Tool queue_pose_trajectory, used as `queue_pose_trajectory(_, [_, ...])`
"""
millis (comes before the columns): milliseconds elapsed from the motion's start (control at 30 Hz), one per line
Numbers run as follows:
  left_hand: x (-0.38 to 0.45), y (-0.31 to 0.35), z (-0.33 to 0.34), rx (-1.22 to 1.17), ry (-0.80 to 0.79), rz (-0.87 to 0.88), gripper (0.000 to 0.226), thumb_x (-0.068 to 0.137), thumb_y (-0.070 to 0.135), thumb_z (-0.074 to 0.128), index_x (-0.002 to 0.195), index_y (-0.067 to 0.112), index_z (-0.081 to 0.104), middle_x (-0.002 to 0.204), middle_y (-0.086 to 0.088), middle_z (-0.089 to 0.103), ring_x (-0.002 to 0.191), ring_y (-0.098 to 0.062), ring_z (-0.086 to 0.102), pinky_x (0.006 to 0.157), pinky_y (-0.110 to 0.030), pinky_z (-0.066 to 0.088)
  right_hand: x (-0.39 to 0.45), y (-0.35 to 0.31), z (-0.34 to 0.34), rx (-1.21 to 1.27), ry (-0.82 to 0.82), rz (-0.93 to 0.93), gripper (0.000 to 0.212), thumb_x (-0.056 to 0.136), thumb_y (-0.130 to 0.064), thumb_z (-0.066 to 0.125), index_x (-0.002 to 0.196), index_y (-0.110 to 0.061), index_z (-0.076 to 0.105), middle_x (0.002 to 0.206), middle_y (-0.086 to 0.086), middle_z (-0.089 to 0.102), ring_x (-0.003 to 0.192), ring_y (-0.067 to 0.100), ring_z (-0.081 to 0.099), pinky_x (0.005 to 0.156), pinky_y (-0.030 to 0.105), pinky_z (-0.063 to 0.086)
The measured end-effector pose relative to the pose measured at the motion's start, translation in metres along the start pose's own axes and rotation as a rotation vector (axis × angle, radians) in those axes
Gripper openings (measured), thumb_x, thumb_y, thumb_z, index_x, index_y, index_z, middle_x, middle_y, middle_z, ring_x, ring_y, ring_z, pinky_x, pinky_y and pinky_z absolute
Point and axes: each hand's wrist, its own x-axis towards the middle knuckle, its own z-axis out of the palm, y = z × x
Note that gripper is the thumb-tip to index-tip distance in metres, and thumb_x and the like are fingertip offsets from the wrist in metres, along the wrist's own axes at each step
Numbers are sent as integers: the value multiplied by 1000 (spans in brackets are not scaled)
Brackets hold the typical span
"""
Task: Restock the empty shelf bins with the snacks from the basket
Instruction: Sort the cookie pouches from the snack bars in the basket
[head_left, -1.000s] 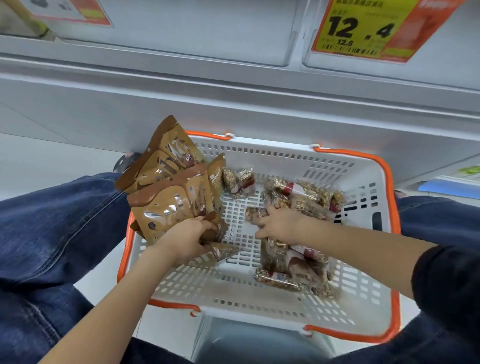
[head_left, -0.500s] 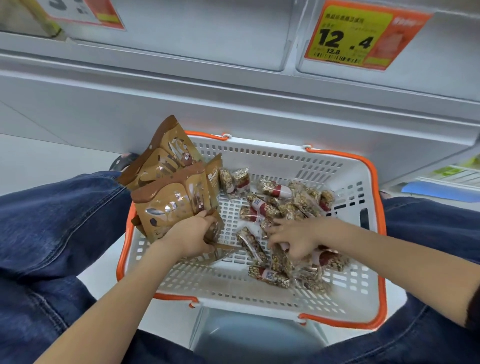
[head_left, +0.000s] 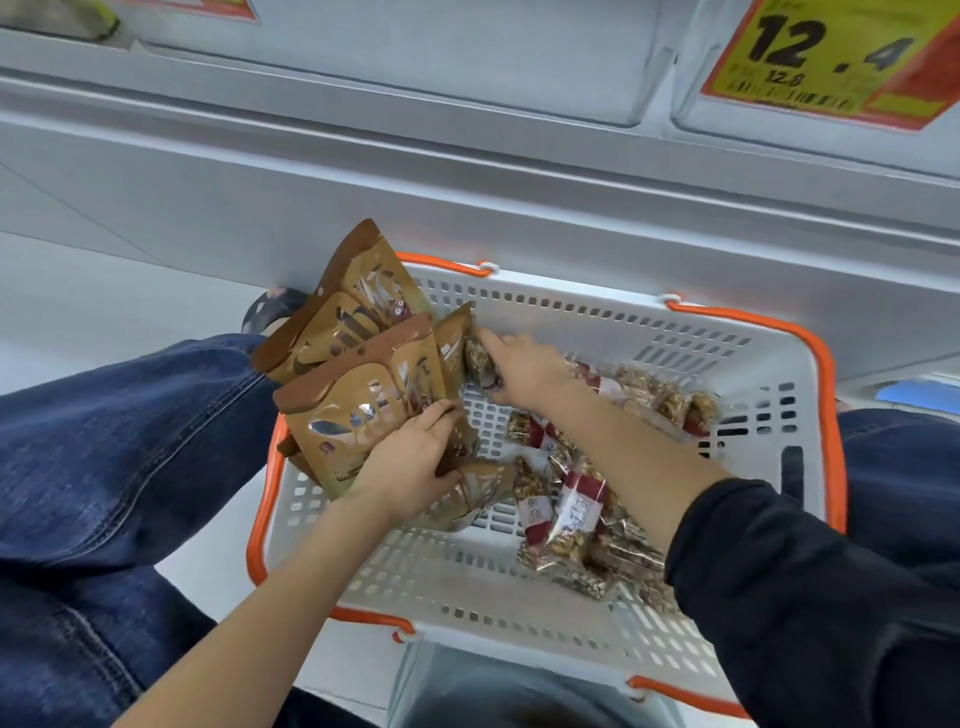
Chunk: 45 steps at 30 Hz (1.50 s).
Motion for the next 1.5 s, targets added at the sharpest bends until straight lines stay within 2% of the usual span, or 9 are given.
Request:
queue_pose_trajectory(167, [2, 1, 4, -9, 48, 11, 65, 91, 26, 56, 147, 15, 26, 154, 4, 21, 133, -19, 38, 105, -30, 37, -9, 1, 17, -56, -30, -7, 59, 90, -23, 60, 140, -32, 29, 118, 13, 55, 98, 30, 58, 68, 34, 46])
queue_pose_trajectory(300, [2, 2, 5, -1, 52, 17, 67, 91, 28, 57, 148, 16, 25, 153, 3, 21, 133, -19, 38, 105, -29, 38, -28, 1, 15, 104, -46, -87, 66, 86, 5, 49, 138, -35, 37, 129, 12, 51, 106, 32, 56, 84, 39, 50])
queue_pose_trajectory(500, [4, 0, 4, -14, -50, 1, 70, 83, 33, 67, 144, 22, 34, 148, 1, 26, 126, -23, 44, 98, -37, 46, -97, 15, -25, 389, 244, -110, 58, 82, -3, 65, 132, -28, 49, 137, -1, 51, 110, 14, 54, 96, 33, 47])
queue_pose_trajectory(633, [6, 8, 1, 30, -99, -18, 76, 81, 34, 69, 145, 20, 31, 148, -2, 27, 130, -24, 40, 102, -38, 42, -161, 39, -32, 204, 519, -29, 63, 79, -7, 69, 133, -29, 45, 136, 4, 51, 120, 29, 49, 94, 48, 48])
queue_pose_trajectory(767, [4, 23, -1, 137, -140, 1, 80, 80, 32, 71, 146, 17, 28, 151, -6, 25, 135, -26, 32, 106, -40, 38, -227, 54, 20, -15, 120, 196, 94, 83, 0, 57, 142, -54, 7, 156, 4, 22, 140, 37, 20, 104, 52, 38])
queue_pose_trajectory(867, [3, 33, -5, 237, -170, 44, 84, 78, 34, 73, 146, 18, 27, 155, -8, 17, 140, -29, 24, 109, -44, 33, -244, 36, 34, -101, -160, 264, 85, 86, 1, 48, 146, -46, 11, 158, -10, -6, 146, 30, -12, 115, 57, 10])
queue_pose_trajectory(1100, [-4, 52, -8, 206, -181, 135, 94, 73, 49, 74, 148, 22, 25, 157, -5, 14, 143, -26, 16, 115, -45, 22, -211, -11, 40, -3, 243, 172, 64, 87, -59, 30, 141, -59, -3, 159, -11, -7, 143, 38, -14, 108, 66, -3])
queue_pose_trajectory(1267, [-12, 53, -11, 166, -204, 155, 89, 74, 53, 71, 147, 23, 30, 156, -2, 17, 142, -23, 16, 115, -43, 23, -190, 1, 73, -389, -166, 120, 89, 83, -70, 44, 138, -53, -24, 145, -5, -45, 131, 45, -38, 85, 83, -19])
queue_pose_trajectory(1500, [-19, 47, -59, 64, 210, 156, 34, 91, 21, 57, 125, 19, 57, 133, 4, 49, 125, -16, 41, 101, -27, 37, -197, 3, 51, -352, -396, 162, 83, 86, -53, 56, 144, -53, -3, 149, -11, -36, 138, 37, -31, 87, 81, -20])
